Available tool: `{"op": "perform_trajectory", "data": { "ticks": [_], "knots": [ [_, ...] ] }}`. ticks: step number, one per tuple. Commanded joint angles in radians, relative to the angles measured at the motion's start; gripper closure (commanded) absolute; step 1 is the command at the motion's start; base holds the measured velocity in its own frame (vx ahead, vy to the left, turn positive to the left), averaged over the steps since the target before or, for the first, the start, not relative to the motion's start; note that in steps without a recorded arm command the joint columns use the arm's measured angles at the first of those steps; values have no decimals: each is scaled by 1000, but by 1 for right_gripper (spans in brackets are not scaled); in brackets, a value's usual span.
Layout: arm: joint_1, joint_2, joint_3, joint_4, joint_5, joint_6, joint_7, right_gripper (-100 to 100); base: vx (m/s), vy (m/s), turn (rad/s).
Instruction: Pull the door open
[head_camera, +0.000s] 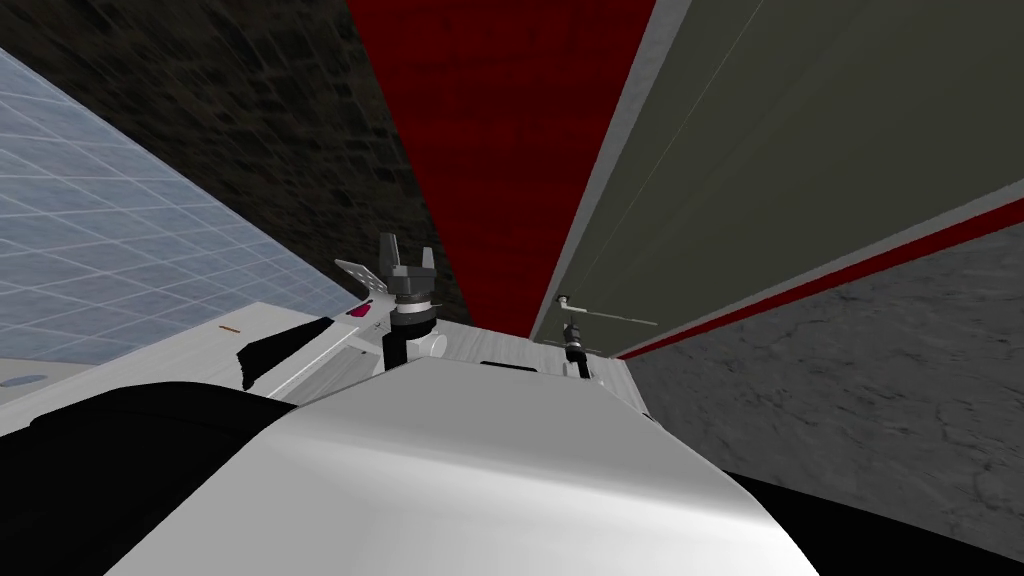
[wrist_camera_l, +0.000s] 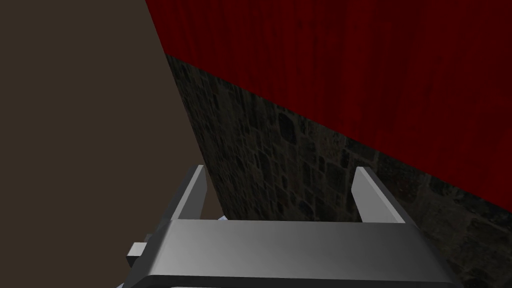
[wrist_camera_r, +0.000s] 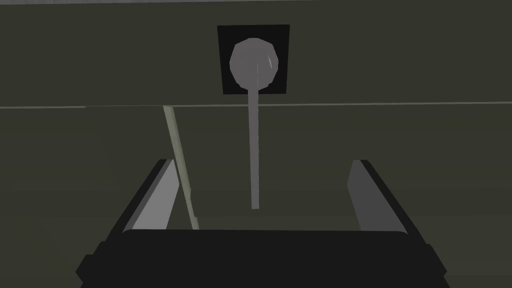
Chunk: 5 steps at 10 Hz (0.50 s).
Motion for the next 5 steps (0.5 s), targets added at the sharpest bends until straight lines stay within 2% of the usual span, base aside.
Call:
{"op": "perform_trajectory", "data": {
  "ticks": [1, 3, 4, 5],
  "knots": [
    [22, -28, -11, -1, -9, -7, -22, -100, 139, 57, 164],
    [44, -67, -27, 16, -22, -31, -55, -100, 206, 55, 192],
    [44, -67, -27, 16, -22, -31, -55, -100, 143, 12, 52],
    [58, -92, -38, 27, -30, -47, -76, -100, 133, 5, 156]
  ]
}}
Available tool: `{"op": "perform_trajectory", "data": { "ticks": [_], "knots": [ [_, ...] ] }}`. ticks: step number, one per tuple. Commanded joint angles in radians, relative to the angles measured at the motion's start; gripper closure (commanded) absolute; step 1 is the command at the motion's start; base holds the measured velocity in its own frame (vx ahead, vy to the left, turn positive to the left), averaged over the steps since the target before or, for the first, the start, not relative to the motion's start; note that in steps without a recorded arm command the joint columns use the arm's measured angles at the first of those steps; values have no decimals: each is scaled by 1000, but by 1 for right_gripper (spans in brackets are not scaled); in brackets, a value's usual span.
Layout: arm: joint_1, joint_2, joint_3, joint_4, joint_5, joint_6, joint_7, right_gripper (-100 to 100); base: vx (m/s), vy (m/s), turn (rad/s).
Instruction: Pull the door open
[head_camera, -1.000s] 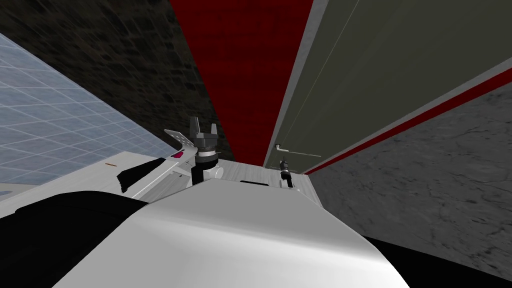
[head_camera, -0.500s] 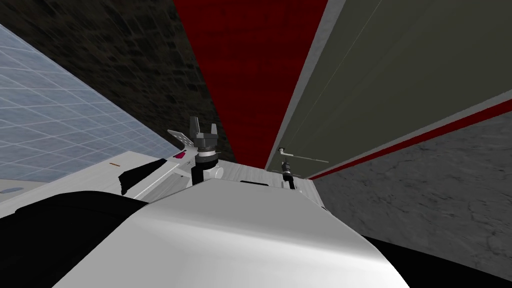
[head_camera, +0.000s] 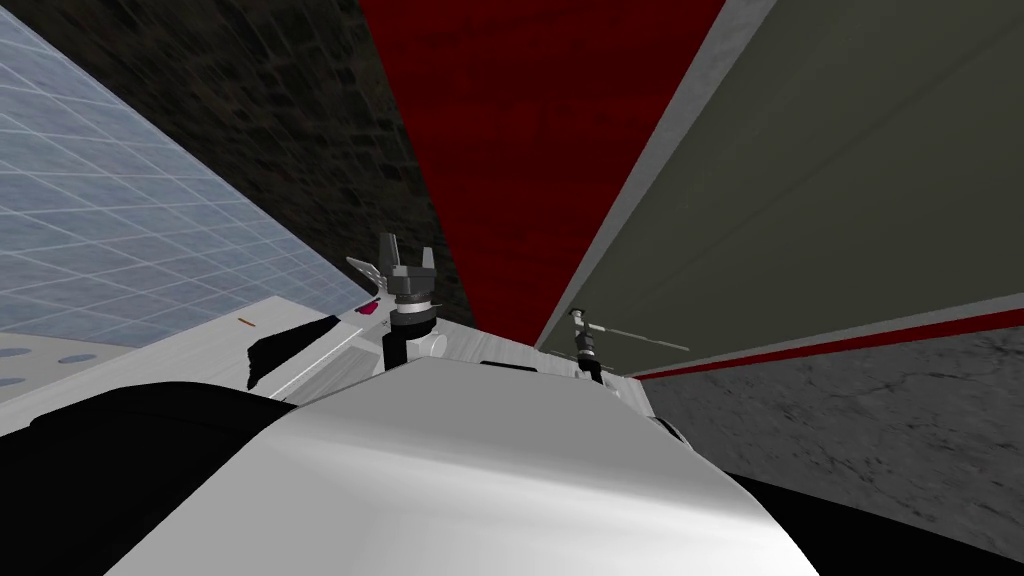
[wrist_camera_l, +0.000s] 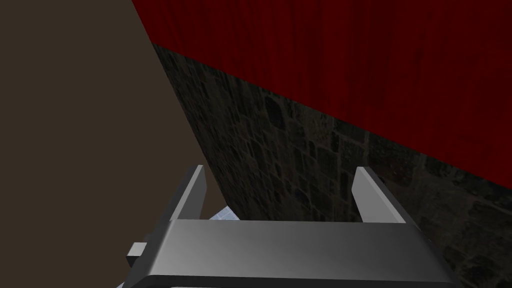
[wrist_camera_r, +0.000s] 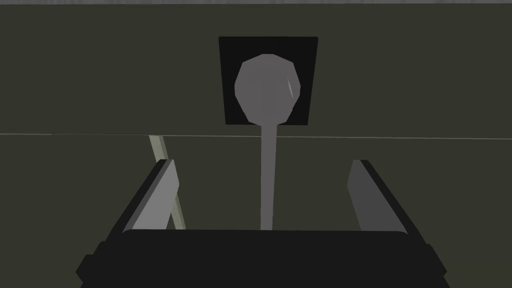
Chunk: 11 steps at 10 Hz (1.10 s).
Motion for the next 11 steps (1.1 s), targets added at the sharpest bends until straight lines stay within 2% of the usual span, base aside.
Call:
{"op": "perform_trajectory", "data": {
  "ticks": [1, 3, 4, 5, 6, 11],
  "knots": [
    [50, -10, -7, -50, -5, 34, -4, -100, 122, -8, 87],
    [51, -10, -7, -87, -5, 34, -4, -100, 28, -10, -14],
    [63, -31, -16, -78, -12, 20, -22, -100, 109, -5, 124],
    [56, -22, -12, -86, -9, 35, -12, -100, 70, -8, 33],
    [56, -22, -12, -86, -9, 35, -12, 100, -20, 1, -30],
    [56, -22, -12, -86, -9, 35, -12, 100, -9, 1, 1]
  ]
}}
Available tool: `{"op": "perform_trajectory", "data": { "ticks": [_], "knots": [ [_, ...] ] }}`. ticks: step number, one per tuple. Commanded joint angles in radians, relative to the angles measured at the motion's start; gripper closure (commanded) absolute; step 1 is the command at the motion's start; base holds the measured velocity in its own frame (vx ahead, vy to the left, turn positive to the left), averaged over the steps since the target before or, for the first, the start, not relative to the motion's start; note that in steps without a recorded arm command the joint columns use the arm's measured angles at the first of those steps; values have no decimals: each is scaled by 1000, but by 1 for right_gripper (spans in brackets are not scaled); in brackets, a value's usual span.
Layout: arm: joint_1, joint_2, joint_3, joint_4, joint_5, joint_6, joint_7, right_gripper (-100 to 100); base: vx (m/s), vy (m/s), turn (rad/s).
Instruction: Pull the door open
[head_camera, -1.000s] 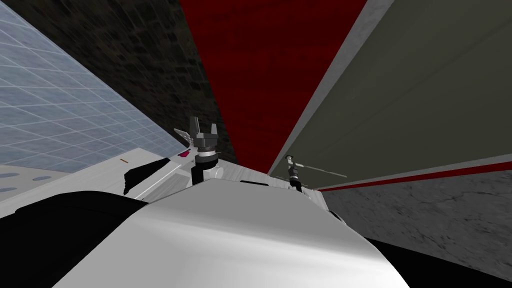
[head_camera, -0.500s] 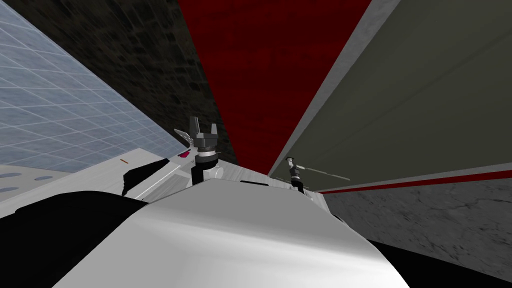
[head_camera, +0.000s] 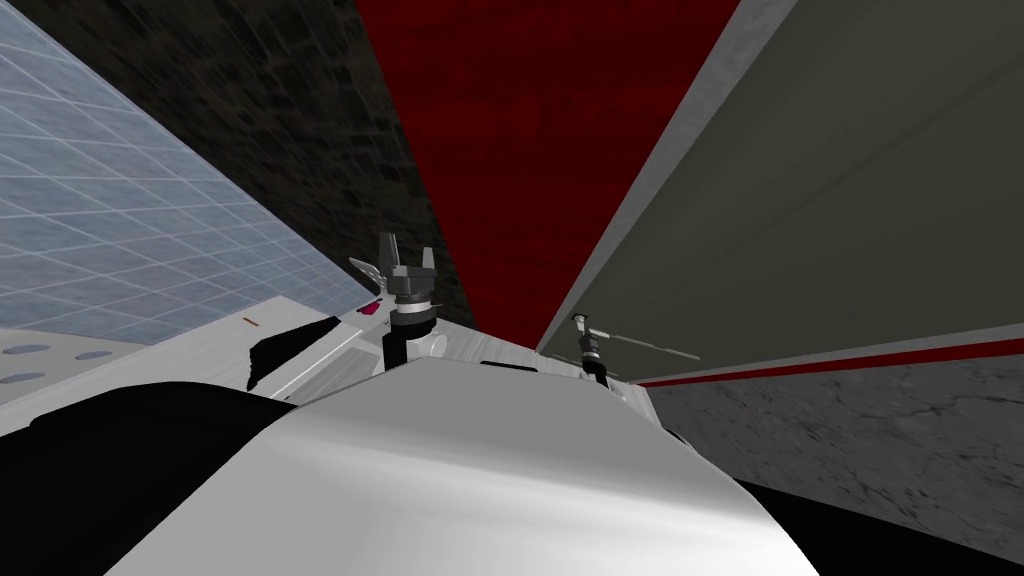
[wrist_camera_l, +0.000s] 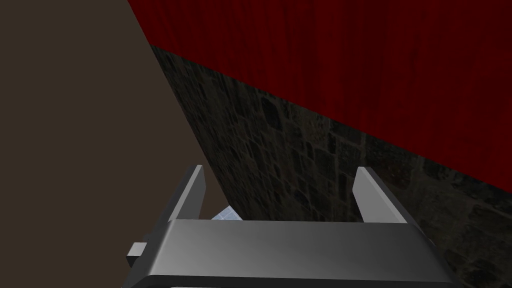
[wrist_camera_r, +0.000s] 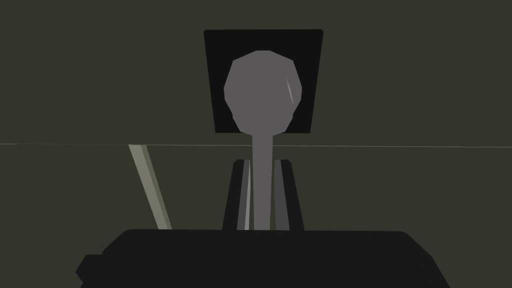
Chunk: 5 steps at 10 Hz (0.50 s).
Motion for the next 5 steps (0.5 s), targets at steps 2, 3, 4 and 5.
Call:
{"op": "perform_trajectory", "data": {
  "ticks": [2, 3, 4, 5],
  "knots": [
    [16, -18, 21, -2, 10, -21, -27, 100, -127, -33, 119],
    [19, -22, 26, -3, 12, -26, -33, 100, -167, -67, 110],
    [27, -31, 36, -4, 17, -36, -46, 100, -193, -55, 108],
    [34, -40, 47, -5, 22, -47, -60, 100, -212, -41, 134]
  ]
}}
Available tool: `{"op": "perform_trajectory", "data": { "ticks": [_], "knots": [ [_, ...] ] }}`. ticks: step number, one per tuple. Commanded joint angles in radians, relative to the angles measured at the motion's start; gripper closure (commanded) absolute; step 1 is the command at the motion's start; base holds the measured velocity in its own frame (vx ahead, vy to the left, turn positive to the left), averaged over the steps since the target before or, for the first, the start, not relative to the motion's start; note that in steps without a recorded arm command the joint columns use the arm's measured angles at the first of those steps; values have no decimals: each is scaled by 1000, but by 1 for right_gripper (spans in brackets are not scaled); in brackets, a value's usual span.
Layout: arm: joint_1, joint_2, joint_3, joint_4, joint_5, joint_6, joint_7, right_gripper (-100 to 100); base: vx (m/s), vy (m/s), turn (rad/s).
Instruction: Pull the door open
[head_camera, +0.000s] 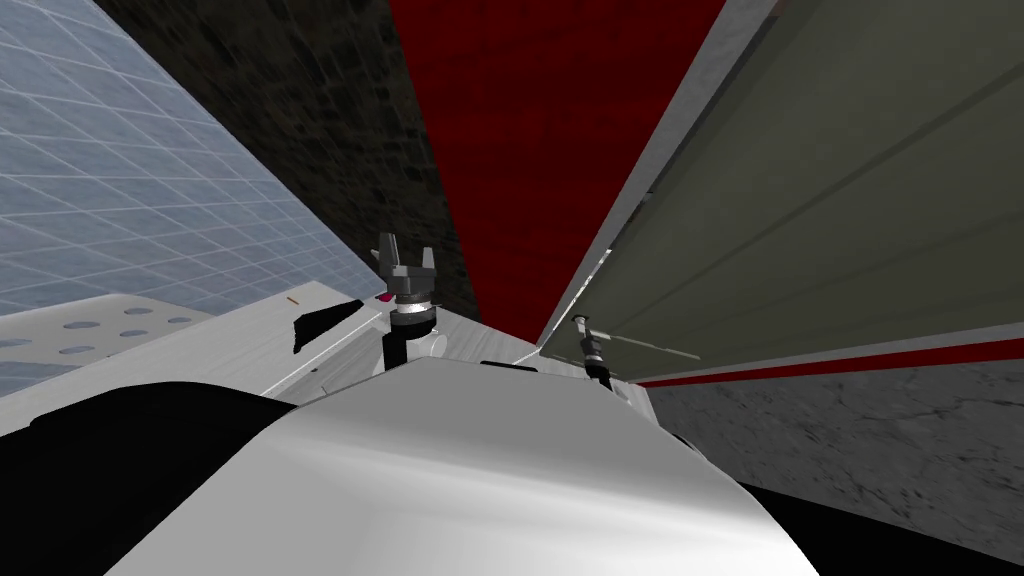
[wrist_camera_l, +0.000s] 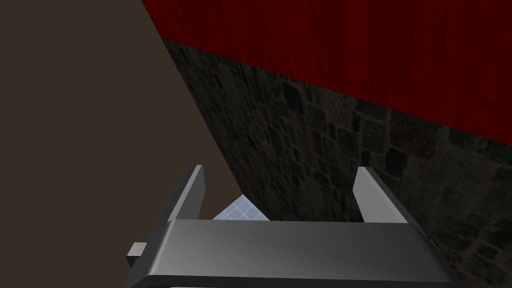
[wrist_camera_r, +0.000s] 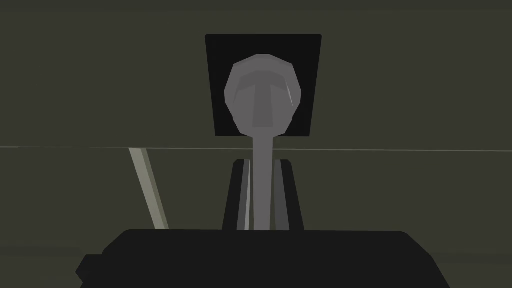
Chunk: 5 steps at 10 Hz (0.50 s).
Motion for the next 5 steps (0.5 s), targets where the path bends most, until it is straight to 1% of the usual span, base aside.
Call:
{"op": "perform_trajectory", "data": {
  "ticks": [1, 4, 5],
  "knots": [
    [16, -14, 18, -4, 9, -16, -23, 100, -205, -55, 115],
    [37, -39, 47, -7, 22, -45, -60, 100, -203, -64, 125],
    [26, -32, 42, 3, 20, -40, -51, 100, -104, -18, 25]
  ]
}}
